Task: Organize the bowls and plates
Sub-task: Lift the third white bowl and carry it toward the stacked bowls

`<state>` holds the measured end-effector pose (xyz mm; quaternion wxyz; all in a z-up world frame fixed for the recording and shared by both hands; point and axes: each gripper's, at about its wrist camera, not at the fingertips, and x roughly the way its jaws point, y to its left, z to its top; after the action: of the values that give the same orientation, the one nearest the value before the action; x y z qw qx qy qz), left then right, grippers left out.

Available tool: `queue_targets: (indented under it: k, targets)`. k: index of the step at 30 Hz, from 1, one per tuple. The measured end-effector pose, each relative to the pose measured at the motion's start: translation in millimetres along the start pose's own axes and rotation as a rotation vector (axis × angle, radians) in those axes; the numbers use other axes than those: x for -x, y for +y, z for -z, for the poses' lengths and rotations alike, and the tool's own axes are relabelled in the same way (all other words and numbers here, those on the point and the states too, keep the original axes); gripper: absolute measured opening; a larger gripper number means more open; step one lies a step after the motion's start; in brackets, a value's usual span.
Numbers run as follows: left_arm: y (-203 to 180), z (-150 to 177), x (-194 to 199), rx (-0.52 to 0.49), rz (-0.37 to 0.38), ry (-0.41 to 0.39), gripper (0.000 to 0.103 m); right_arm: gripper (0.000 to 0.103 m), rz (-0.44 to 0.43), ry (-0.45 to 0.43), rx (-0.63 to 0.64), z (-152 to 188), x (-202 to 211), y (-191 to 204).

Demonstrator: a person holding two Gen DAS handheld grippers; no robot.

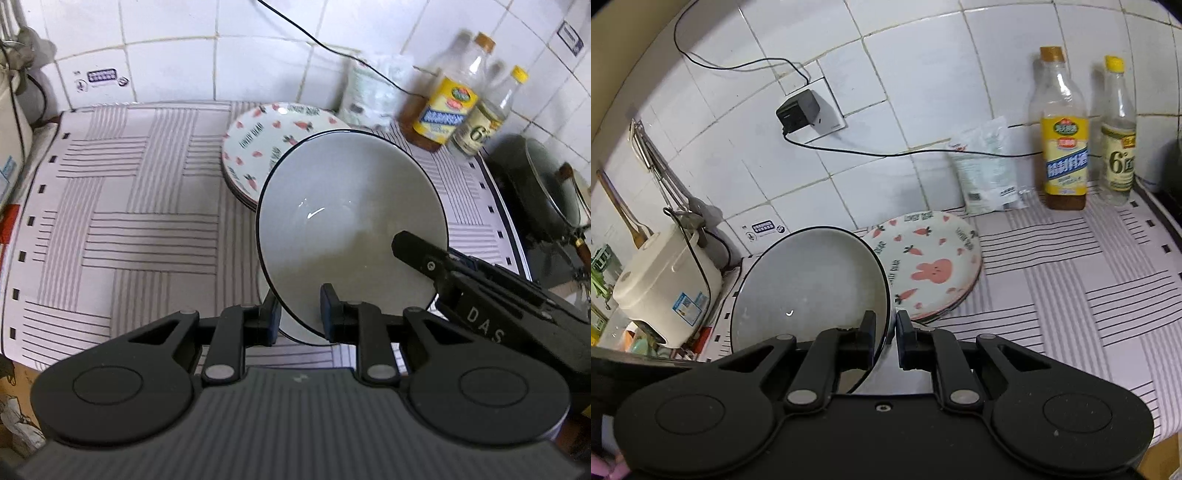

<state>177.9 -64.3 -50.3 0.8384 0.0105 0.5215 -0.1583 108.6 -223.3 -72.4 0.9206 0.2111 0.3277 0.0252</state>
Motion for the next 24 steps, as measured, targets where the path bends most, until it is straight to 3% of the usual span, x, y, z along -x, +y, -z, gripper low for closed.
queue_targets:
  k: [8,24]
  targets:
    - [-4.1,1.7,-25.8,0.02,0.015,0.072,0.02,0.015,-0.009,-0.013,0.0,16.3,-6.4,-24.0]
    - [-1.8,3.7,-60.2,0.02,0.012,0.185,0.022,0.015,0.078,-0.008,0.208,41.8,-26.8,-20.5]
